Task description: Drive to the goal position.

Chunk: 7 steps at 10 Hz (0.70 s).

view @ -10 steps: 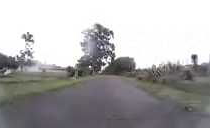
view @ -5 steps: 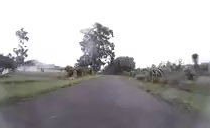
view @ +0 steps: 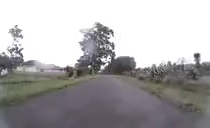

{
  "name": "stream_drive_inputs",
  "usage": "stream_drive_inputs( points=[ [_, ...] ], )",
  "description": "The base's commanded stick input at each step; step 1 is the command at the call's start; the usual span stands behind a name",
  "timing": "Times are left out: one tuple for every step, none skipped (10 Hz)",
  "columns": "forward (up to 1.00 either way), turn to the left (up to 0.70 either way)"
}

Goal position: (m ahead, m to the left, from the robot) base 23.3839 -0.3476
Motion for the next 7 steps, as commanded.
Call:
stream_drive_inputs(
  points=[
    [0.85, 0.00],
    [0.85, 0.00],
    [0.85, 0.00],
    [0.85, 0.00],
    [0.85, 0.00],
    [0.85, 0.00],
    [0.85, 0.00]
  ],
)
